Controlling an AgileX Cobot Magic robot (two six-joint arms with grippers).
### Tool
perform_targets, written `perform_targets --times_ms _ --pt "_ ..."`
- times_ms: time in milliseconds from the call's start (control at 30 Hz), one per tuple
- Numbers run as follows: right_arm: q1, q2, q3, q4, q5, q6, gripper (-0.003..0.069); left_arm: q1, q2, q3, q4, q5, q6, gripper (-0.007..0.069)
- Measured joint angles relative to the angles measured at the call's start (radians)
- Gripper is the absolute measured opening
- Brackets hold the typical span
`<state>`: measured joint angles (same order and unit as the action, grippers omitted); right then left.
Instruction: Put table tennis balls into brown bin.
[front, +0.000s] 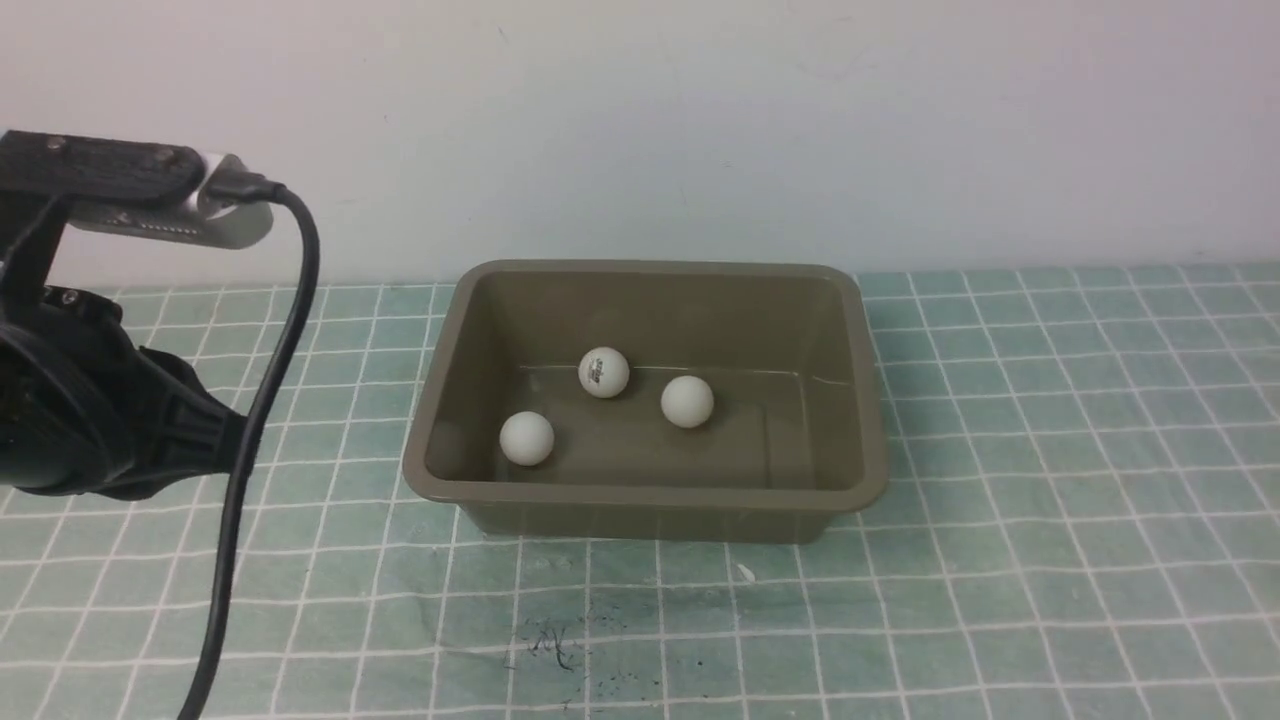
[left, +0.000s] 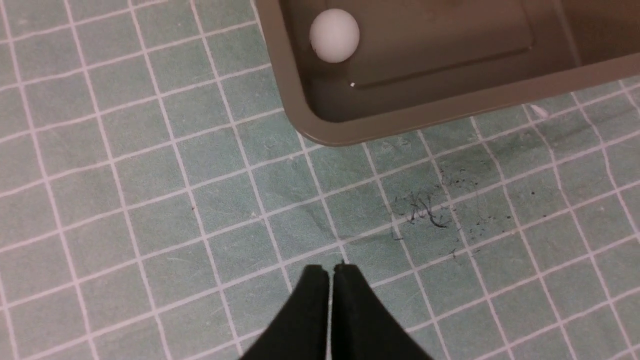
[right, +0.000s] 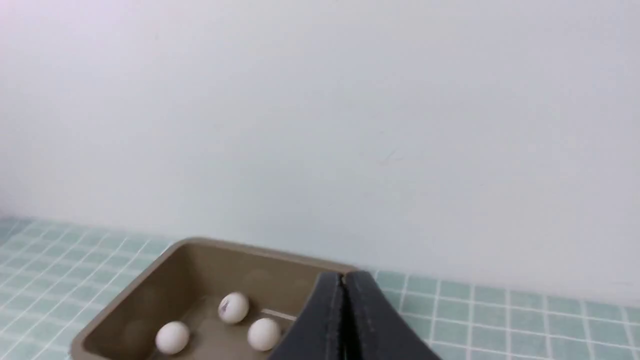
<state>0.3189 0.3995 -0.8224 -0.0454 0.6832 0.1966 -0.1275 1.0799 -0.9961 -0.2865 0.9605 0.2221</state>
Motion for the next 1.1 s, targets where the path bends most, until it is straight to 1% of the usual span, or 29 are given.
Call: perform_targets --times_ms 33,67,100,167,233,333,400,433,633,767,933,1100 --pt "0.000 -0.078 0.086 -0.029 -0.023 0.037 -0.0012 0.000 -0.004 0.000 -0.002 0.000 0.004 -0.0005" --pt "0.000 -0.136 0.125 -0.050 -0.036 0.060 -0.0012 0.000 -0.008 0.000 -0.003 0.000 0.006 -0.0005" --pt "0.000 -0.207 0.194 -0.077 -0.050 0.109 -0.0012 0.000 -0.013 0.001 -0.008 0.000 0.008 -0.0005" --pt "0.000 -0.334 0.280 -0.126 -0.053 0.177 -0.0012 0.000 -0.039 0.010 -0.031 -0.006 0.014 -0.0005" --pt "0.000 -0.406 0.342 -0.172 -0.050 0.216 -0.0013 0.000 -0.100 0.042 -0.077 -0.047 0.031 -0.0005" --pt "0.000 -0.414 0.373 -0.204 -0.046 0.226 -0.0013 0.000 -0.214 0.087 -0.112 -0.109 0.056 -0.0005" --pt "-0.001 -0.414 0.382 -0.219 -0.058 0.230 -0.0013 0.000 -0.373 0.154 -0.110 -0.164 0.066 -0.0005" --pt "-0.001 -0.414 0.383 -0.222 -0.065 0.230 -0.0013 0.000 -0.399 0.169 -0.108 -0.174 0.067 -0.0005" --pt "-0.001 -0.414 0.383 -0.238 -0.079 0.230 -0.0013 0.000 -0.787 0.337 -0.093 -0.264 0.070 -0.0005" --pt "-0.001 -0.414 0.383 -0.239 -0.079 0.230 -0.0013 0.000 -0.949 0.421 -0.094 -0.290 0.071 -0.0005" --pt "-0.001 -0.414 0.383 -0.241 -0.079 0.230 -0.0013 0.000 -1.083 0.489 -0.110 -0.287 0.071 -0.0005" --pt "-0.001 -0.414 0.383 -0.241 -0.079 0.230 -0.0013 0.000 -1.098 0.516 -0.112 -0.249 0.073 -0.0005"
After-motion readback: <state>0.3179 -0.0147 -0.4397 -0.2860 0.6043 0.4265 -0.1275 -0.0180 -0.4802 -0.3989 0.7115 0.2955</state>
